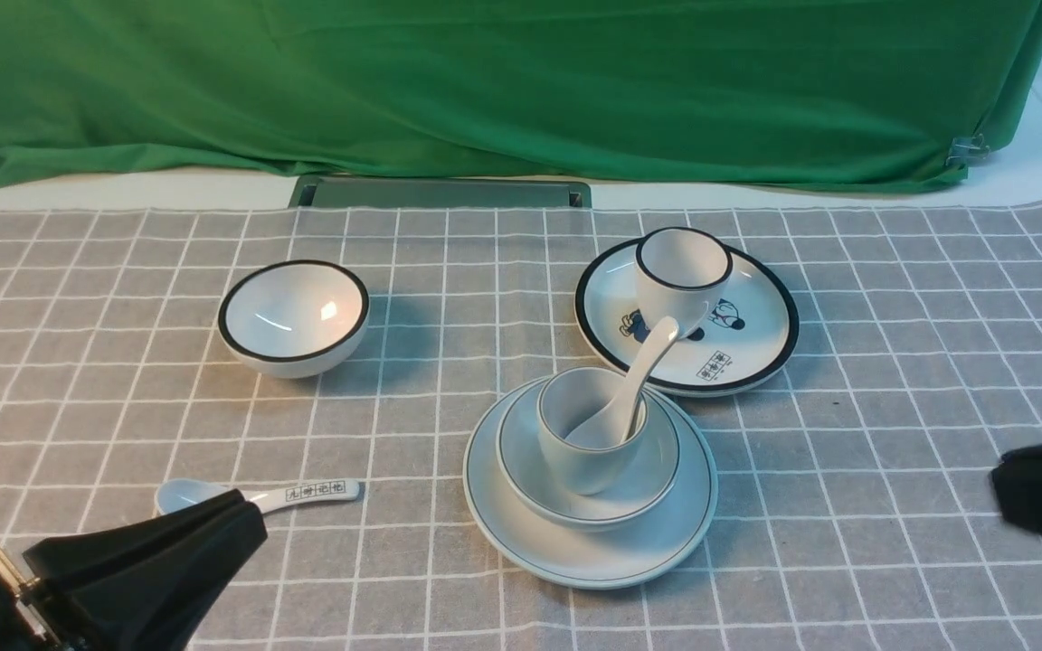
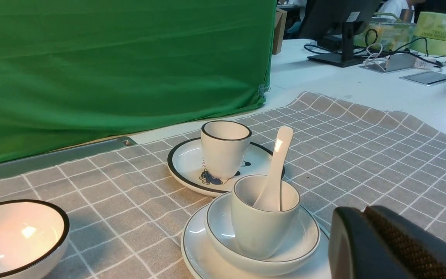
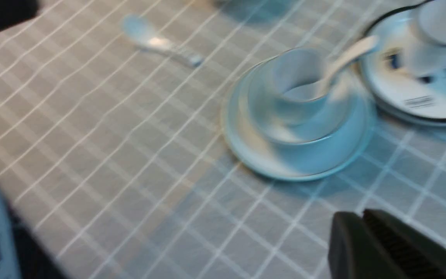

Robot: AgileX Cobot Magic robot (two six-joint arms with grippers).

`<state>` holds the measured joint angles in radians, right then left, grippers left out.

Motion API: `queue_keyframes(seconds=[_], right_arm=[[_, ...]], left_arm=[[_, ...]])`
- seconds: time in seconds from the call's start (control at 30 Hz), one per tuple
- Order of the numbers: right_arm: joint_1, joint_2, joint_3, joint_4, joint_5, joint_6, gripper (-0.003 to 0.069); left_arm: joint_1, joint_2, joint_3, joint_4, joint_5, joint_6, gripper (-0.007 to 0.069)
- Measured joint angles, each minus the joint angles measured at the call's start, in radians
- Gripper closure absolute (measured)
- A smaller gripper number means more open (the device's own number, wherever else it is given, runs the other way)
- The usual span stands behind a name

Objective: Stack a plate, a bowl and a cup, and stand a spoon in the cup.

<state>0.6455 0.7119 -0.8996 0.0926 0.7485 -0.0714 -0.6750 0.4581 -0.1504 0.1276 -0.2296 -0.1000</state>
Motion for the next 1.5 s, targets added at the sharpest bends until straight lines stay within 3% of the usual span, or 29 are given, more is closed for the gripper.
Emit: queue_keyframes(seconds=[0.17, 0.2, 0.27, 0.47, 0.63, 0.9, 1.5], right_arm=[[-0.293, -0.176, 0.267, 0.068, -0.205, -0.191, 0.0642], [-0.293, -0.185, 0.267, 0.071, -0.217, -0.195, 0.0642], [-0.406, -0.324, 0.455, 0.086, -0.357, -0.223, 0.0642], [-0.514, -0.597, 0.817, 0.095, -0.563, -0.238, 0.0642], [-0.533, -0.706, 0.906, 0.072, -0.519, -0.237, 0.0642], [-0.534, -0.710, 0.905, 0.066, -0.495, -0.175, 0.0640], [-0.535, -0.710, 0.905, 0.066, -0.495, -0.171, 0.0634]], left_arm=[[0.000, 0.000, 0.000, 0.000, 0.000, 0.001, 0.0615], [0.000, 0.000, 0.000, 0.000, 0.000, 0.001, 0.0615], [0.000, 0.000, 0.000, 0.000, 0.000, 0.001, 0.0615], [0.000, 0.000, 0.000, 0.000, 0.000, 0.001, 0.0614], [0.000, 0.000, 0.000, 0.000, -0.001, 0.001, 0.0613], [0.000, 0.001, 0.003, 0.000, -0.001, 0.005, 0.0613], [0.000, 0.001, 0.005, 0.000, -0.001, 0.005, 0.0613]])
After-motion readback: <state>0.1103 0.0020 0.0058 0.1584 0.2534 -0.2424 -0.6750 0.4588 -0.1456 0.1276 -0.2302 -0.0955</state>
